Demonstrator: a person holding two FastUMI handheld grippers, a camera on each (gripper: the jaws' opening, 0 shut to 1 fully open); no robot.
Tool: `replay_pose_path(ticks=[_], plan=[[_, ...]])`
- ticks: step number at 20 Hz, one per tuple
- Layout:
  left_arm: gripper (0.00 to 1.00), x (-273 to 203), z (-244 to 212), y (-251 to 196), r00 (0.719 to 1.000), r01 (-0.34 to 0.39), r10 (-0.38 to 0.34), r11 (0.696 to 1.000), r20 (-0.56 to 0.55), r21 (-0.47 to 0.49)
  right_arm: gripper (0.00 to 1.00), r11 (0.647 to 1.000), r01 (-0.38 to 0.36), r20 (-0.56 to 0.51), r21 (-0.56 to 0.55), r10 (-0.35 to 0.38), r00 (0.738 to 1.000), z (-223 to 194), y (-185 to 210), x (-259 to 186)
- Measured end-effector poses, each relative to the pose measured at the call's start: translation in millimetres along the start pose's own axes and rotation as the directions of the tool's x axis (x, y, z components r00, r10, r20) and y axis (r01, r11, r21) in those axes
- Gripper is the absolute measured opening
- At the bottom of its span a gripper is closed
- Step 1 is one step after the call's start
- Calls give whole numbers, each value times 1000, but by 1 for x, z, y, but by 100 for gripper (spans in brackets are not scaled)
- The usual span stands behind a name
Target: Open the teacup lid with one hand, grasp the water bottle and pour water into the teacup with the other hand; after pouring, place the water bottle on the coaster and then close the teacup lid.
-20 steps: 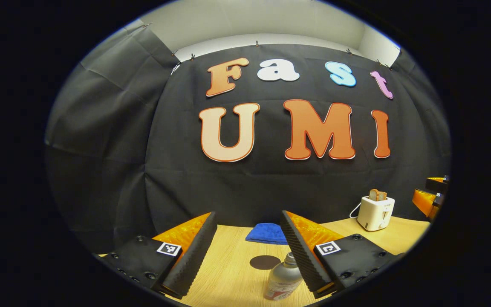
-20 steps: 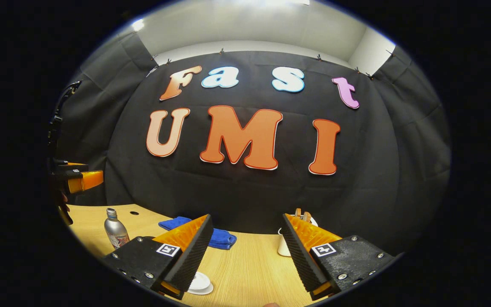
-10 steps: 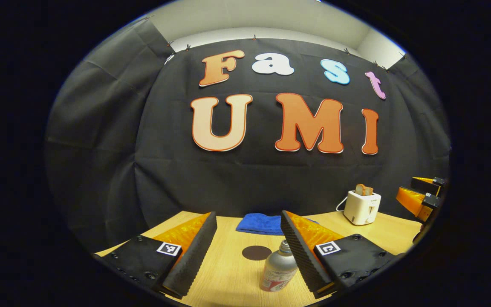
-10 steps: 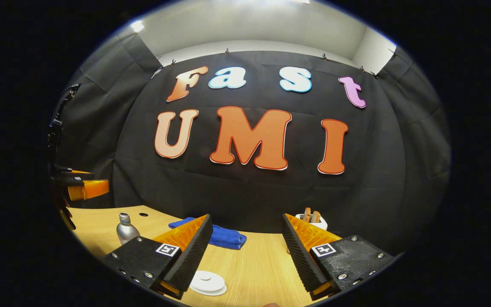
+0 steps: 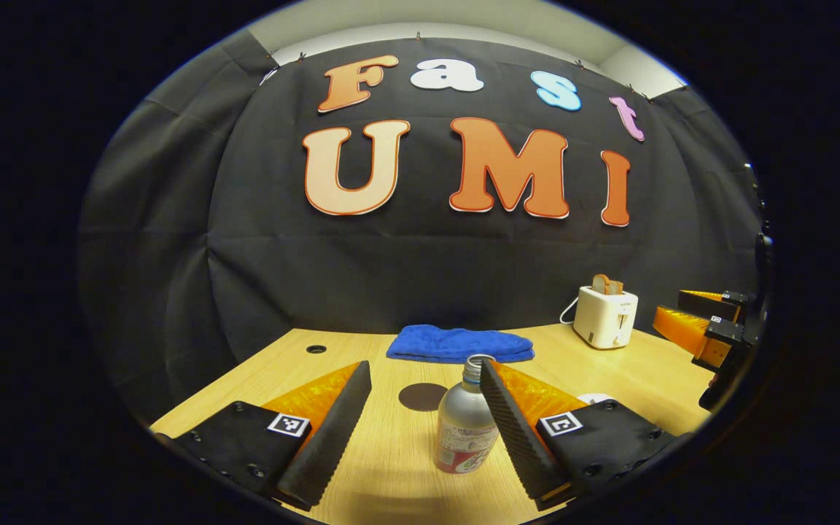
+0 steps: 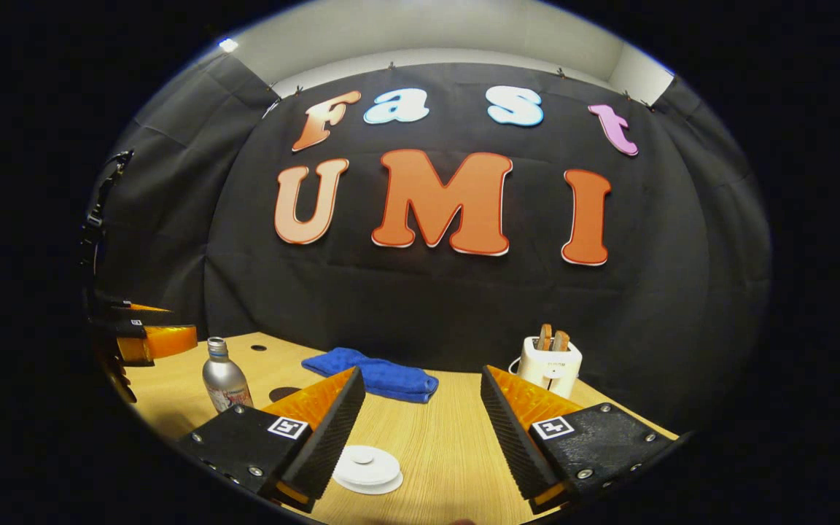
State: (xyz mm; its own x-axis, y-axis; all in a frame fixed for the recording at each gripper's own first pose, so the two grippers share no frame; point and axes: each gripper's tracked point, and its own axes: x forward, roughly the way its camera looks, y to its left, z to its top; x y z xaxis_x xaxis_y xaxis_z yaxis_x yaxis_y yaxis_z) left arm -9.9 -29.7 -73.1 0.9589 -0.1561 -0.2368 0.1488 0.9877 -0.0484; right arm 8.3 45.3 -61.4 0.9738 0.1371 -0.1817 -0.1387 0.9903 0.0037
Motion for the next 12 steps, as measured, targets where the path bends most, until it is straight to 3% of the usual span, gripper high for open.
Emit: replay_pose_path(ticks=[5, 7, 8, 12], plan=[[99, 3, -25, -7, 999, 13, -12, 1000, -37, 15, 93, 998, -55, -85, -6, 55, 995, -36, 17, 11], [94, 1, -32, -11, 999, 24, -23, 999, -39, 28, 92, 997, -79, -116, -19, 76, 990, -50, 26, 16], [99, 0, -34, -13, 999, 30, -28, 999, -40, 35, 92, 996, -89, -134, -23, 86, 987, -58, 30, 18], [99, 2, -47, -21, 997, 51, -47, 997, -61, 64, 92, 991, -132, -197, -24, 125, 972, -83, 45, 24]])
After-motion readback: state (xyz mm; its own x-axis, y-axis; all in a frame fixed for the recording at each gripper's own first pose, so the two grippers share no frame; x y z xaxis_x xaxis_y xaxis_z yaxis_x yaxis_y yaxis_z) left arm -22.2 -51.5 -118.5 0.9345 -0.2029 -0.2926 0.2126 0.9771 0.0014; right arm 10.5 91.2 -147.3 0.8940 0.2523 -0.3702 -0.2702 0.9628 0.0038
